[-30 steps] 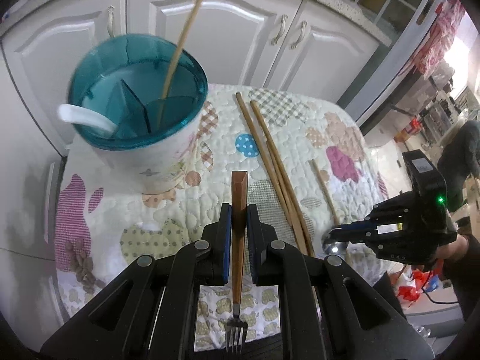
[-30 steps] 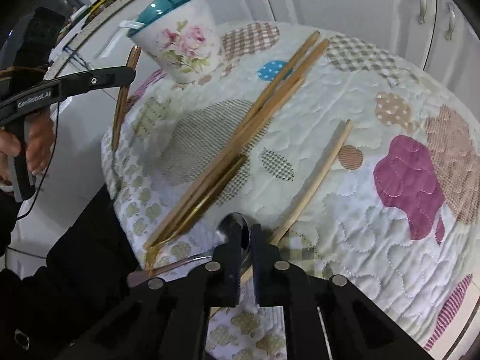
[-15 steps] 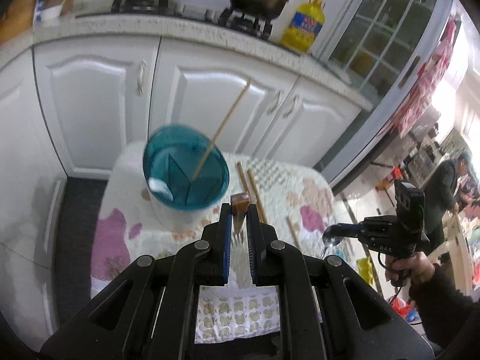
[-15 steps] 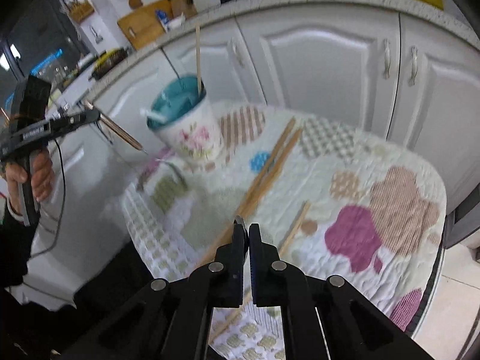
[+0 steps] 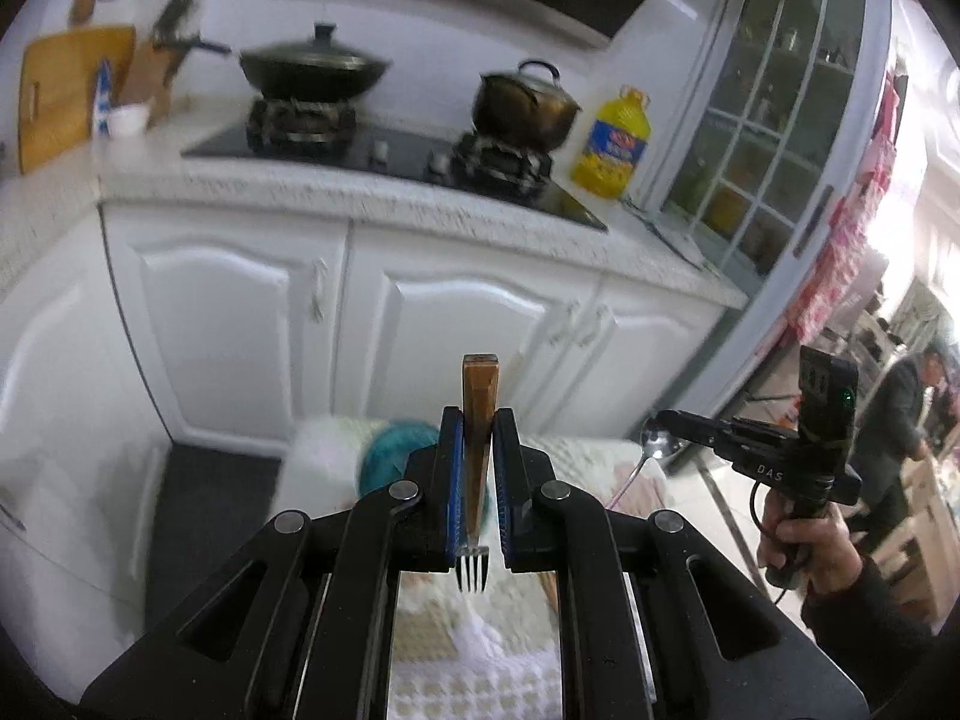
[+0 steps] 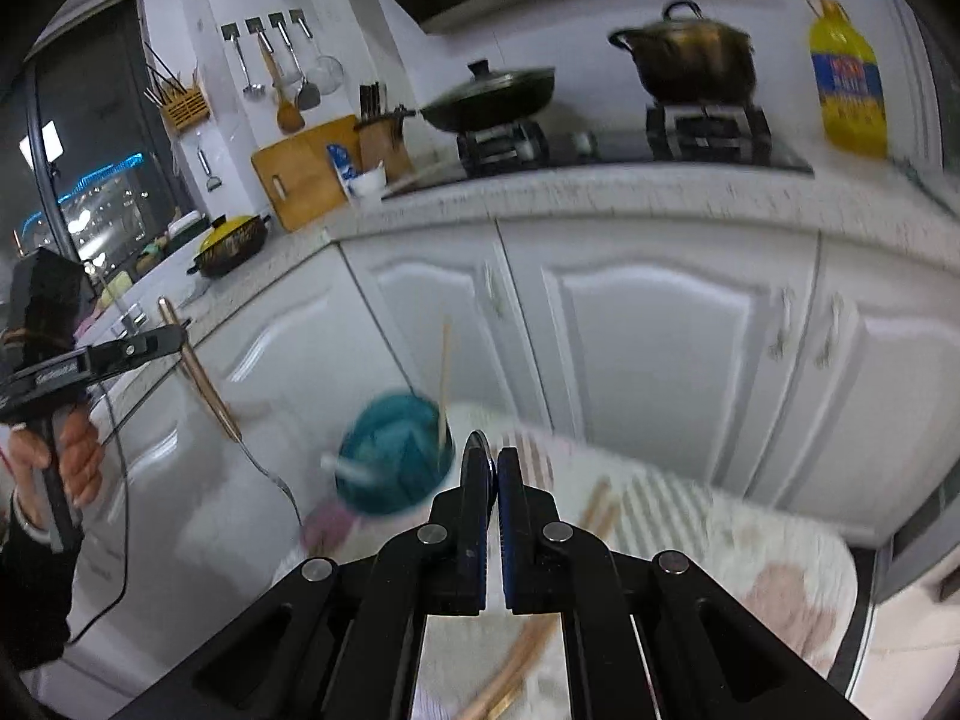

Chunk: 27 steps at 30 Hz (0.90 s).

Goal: Organize utensils
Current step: 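Carry the fork over the holder with the left gripper while the right brings the spoon there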

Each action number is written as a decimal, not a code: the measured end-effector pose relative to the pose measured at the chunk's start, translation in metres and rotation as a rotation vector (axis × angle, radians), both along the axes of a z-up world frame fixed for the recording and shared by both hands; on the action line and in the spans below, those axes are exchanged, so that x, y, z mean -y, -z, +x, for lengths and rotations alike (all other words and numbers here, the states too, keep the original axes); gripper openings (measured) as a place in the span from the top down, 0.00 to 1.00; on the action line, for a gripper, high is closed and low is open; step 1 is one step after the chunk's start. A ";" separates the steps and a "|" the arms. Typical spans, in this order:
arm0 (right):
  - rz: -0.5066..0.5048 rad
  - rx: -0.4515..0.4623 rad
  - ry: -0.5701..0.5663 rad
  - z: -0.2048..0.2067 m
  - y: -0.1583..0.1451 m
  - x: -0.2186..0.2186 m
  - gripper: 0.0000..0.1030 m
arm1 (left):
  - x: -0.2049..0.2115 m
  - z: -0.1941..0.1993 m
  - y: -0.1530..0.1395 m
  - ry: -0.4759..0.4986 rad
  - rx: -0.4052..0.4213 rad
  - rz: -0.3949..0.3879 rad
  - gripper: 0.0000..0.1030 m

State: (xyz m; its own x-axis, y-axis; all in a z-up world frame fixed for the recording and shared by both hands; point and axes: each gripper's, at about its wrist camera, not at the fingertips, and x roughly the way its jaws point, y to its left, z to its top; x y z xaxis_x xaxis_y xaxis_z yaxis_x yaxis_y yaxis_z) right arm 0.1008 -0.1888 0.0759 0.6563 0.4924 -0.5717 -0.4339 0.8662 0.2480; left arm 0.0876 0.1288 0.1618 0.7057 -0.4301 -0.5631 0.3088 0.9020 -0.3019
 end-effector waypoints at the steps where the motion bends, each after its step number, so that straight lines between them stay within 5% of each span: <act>1: -0.017 0.015 0.004 0.007 -0.005 -0.010 0.97 | -0.001 0.005 -0.002 -0.008 0.012 0.012 0.92; 7: -0.147 0.089 0.033 0.043 -0.013 -0.065 0.97 | -0.001 0.036 0.005 -0.063 0.063 0.100 0.92; 17: -0.439 0.187 0.050 0.061 0.033 -0.135 0.97 | 0.014 0.067 0.082 -0.118 0.016 0.165 0.92; 27: -0.354 0.023 -0.072 0.063 0.084 -0.141 0.94 | 0.028 0.067 0.114 -0.087 -0.031 0.159 0.91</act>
